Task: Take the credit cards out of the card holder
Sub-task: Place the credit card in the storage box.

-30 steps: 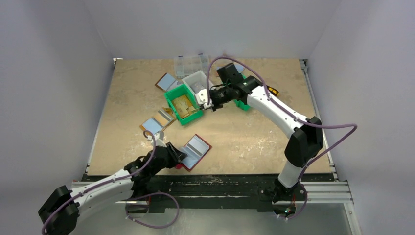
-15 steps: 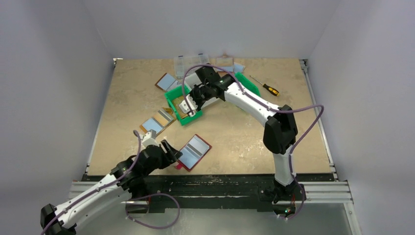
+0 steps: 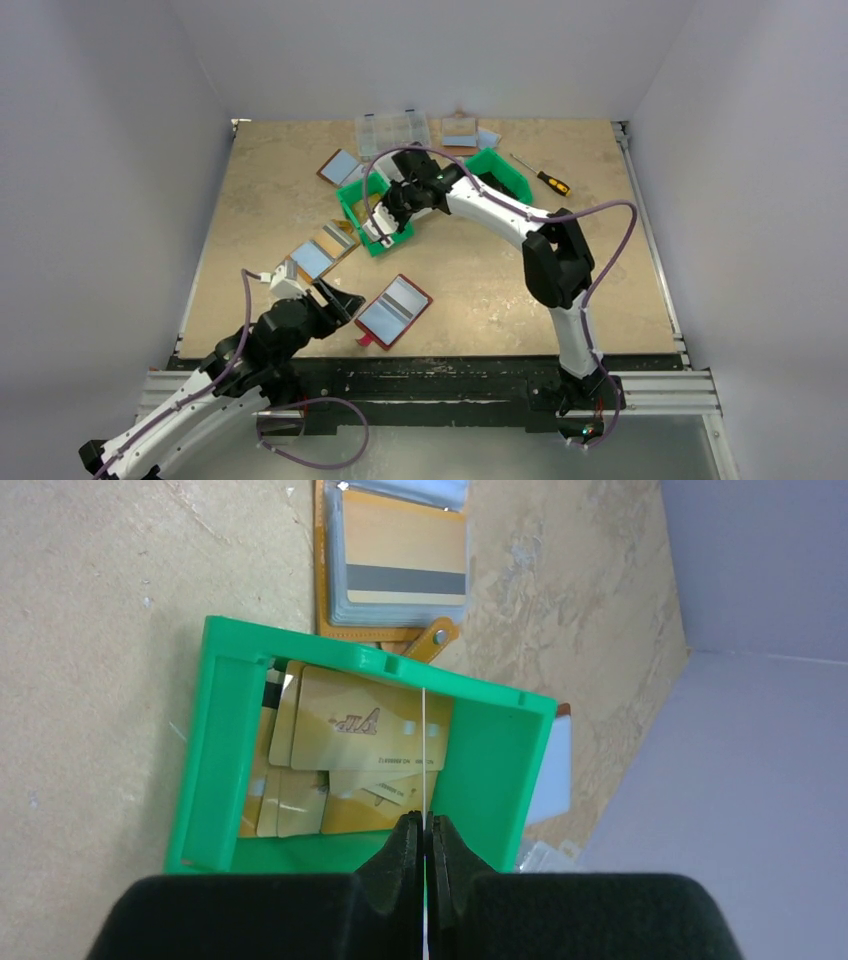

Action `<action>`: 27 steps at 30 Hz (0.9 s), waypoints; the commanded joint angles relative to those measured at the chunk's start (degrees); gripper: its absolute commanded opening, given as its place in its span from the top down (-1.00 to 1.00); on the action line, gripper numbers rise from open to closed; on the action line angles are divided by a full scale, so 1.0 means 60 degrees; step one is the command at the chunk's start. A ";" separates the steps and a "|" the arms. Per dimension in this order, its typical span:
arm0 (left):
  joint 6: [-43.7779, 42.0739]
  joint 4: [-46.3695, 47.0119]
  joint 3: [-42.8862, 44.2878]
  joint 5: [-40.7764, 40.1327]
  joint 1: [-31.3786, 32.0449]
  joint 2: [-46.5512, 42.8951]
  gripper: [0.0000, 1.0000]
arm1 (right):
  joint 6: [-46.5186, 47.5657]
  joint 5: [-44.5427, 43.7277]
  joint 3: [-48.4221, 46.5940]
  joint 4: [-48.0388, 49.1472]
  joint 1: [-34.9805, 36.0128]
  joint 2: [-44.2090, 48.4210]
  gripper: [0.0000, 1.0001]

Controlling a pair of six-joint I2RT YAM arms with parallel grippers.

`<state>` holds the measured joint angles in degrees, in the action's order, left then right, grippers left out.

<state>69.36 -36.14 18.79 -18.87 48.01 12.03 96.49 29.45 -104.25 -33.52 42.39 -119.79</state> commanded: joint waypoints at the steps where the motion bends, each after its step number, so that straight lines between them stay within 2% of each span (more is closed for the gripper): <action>1: -0.0270 -0.0182 0.0688 -0.0351 -0.0016 -0.0144 -0.39 | -0.0011 -0.0233 0.0351 0.1174 0.0083 -0.0392 0.94; 3: -0.0309 -0.0248 0.0787 -0.0409 -0.0005 -0.0120 -0.39 | 0.0000 -0.0279 0.0437 0.1384 0.0083 -0.0530 0.83; 7: -0.0275 -0.0282 0.0816 -0.0388 -0.0018 -0.0132 -0.38 | 0.0309 -0.0606 0.0879 0.1637 0.0111 -0.0650 0.36; 12: -0.0318 -0.0132 0.0692 -0.0306 -0.0018 -0.0272 -0.38 | 0.0422 -0.0783 0.1396 0.1350 -0.0009 -0.0108 -0.03; 18: -0.0235 0.0232 0.0445 -0.0255 -0.0017 -0.0407 -0.43 | -0.0636 -0.0401 0.1424 0.0648 -0.0071 0.1012 -0.15; 21: 0.0085 0.0221 0.0376 -0.0353 -0.0012 -0.0463 -0.64 | -0.1533 0.0048 0.1359 0.0102 -0.0058 0.1557 -0.26; 23: -0.0164 0.0556 0.0321 -0.0187 -0.0014 -0.0489 -0.68 | -0.2111 0.0393 0.1384 -0.0341 -0.0053 0.1940 -0.32; 27: -0.0783 0.1097 0.0464 0.0133 -0.0018 -0.0315 -0.69 | -0.4064 0.1478 0.2211 -0.0569 -0.0071 0.3033 -0.40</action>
<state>68.93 -35.07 20.99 -19.79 48.01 9.56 85.27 30.33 -94.74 -33.01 42.00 -108.09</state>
